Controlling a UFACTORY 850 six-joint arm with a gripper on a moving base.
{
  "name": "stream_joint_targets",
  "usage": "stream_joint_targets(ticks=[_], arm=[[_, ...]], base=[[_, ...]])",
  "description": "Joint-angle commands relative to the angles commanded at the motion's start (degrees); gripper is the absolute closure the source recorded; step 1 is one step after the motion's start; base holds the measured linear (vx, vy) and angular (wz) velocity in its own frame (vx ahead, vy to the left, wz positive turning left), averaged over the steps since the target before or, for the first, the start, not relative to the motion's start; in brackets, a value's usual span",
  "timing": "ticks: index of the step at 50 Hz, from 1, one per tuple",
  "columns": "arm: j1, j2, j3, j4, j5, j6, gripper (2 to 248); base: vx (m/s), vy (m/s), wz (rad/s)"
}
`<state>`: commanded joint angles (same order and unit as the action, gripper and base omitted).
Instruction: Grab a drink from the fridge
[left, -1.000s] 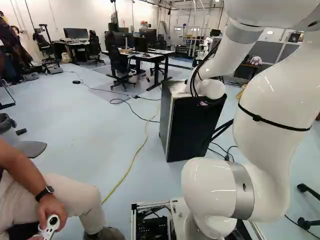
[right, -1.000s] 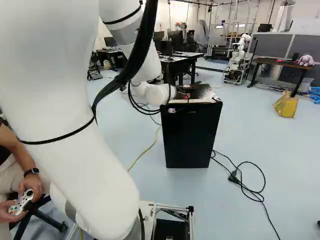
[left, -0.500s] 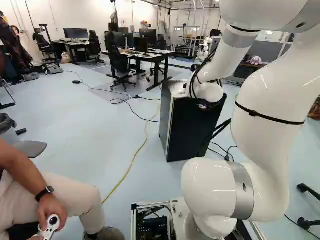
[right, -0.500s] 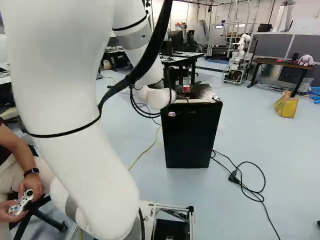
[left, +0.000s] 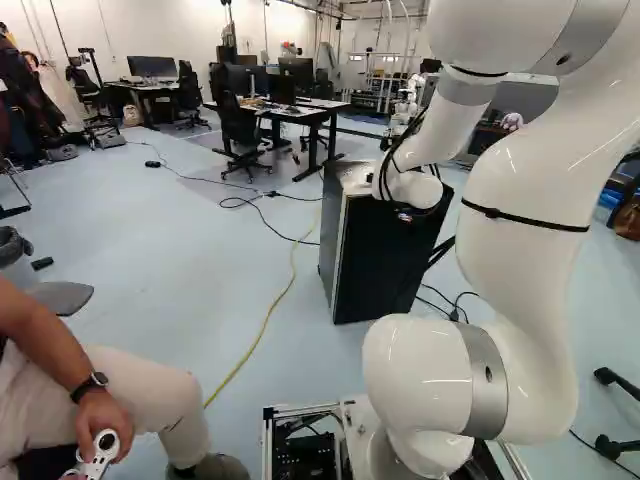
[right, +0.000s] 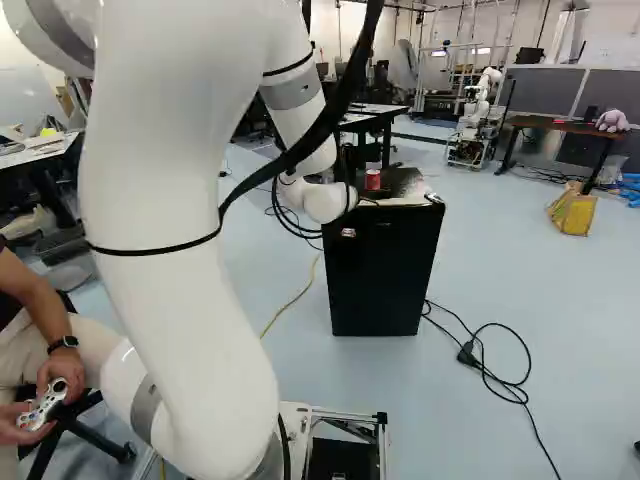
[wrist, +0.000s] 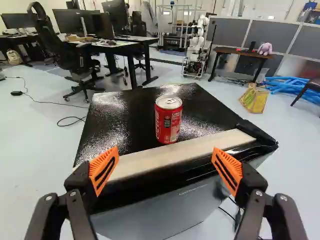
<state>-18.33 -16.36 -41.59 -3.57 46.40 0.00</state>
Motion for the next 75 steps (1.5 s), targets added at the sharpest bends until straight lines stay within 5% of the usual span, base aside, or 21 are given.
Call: stream_joint_targets(ticks=[45, 75], arm=[[0.48, -10.47, -11.08, 0.00, 0.00, 0.00, 3], [0.14, -13.34, -14.81, 0.00, 1.27, 0.00, 3]], base=[[0.000, 0.000, 0.000], [0.000, 0.000, 0.000]])
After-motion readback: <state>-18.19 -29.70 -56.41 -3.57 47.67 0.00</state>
